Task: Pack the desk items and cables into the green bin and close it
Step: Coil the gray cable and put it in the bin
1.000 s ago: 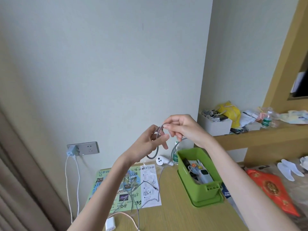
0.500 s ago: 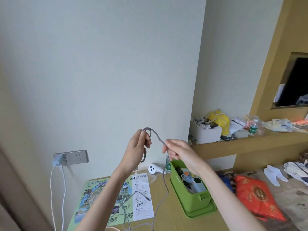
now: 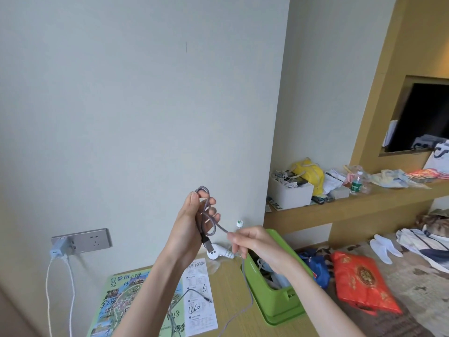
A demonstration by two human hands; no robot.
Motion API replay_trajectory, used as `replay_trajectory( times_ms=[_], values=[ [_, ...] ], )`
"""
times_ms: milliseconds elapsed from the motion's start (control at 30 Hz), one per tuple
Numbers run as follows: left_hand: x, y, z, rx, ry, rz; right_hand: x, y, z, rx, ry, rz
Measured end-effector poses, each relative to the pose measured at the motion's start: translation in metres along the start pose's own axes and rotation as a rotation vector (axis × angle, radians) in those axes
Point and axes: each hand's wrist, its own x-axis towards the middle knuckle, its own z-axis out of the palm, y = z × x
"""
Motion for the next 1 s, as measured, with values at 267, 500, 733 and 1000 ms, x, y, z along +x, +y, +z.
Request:
replay_trajectory(
  times_ms=[267,500,733,1000],
  values=[
    [0.016,0.002,-0.032,0.109,0.085,0.037,0.004,0.021,-0.021,0.171,0.105,0.094],
    [0.013,-0.008,-0.048,0.554,0.056,0.043,0.019,0.005,-0.013,0.057,0.091,-0.017],
    [0.014,-0.018,-0.044,0.766,-0.157,-0.084,0.028,-0.025,0.006,-0.102,-0.025,-0.123],
    [0.003,-0.018,-0.047,0.796,-0.375,-0.307,0.037,-0.034,0.008,-0.039,0.039,-0.043]
  ],
)
